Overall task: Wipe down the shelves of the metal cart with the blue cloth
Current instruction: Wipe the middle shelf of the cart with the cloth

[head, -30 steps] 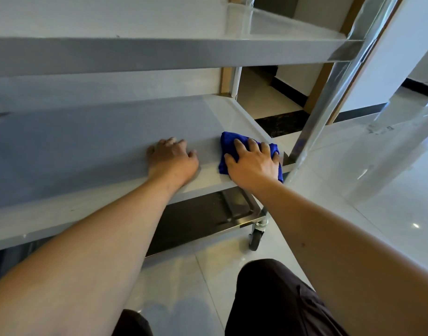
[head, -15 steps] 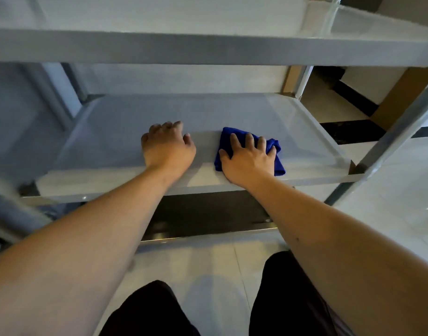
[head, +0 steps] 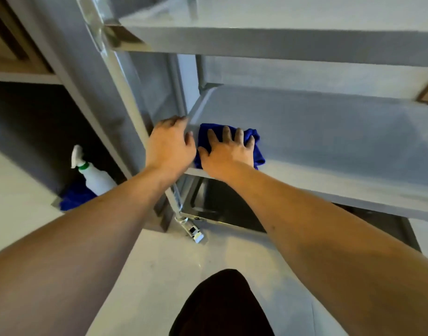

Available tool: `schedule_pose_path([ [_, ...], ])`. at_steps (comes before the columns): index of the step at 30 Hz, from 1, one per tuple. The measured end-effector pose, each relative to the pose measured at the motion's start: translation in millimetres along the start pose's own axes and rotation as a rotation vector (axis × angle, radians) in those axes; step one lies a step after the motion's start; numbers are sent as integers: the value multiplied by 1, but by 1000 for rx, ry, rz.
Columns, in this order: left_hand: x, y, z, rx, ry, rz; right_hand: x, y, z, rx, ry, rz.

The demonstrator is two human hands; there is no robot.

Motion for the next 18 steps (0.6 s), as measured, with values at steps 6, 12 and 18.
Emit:
schedule_pose_path([
  [6, -6, 2, -6, -25, -7, 5, 10, -4, -15, 8, 42, 13],
  [12, -9, -20, 33, -13, -93, -71, -2, 5, 37, 65, 23, 65],
  [18, -4, -50, 115, -29, -200, -166, -42, 30, 152, 40, -161, 116],
])
Point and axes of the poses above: each hand's wrist, its own x-axis towards the middle knuckle, its own y-axis out of the back of the hand, z = x × y, the point moved 3 cm from there along x, towards the middle knuckle, and after that the axes turned 4 degrees about x, right-handed, at the moved point
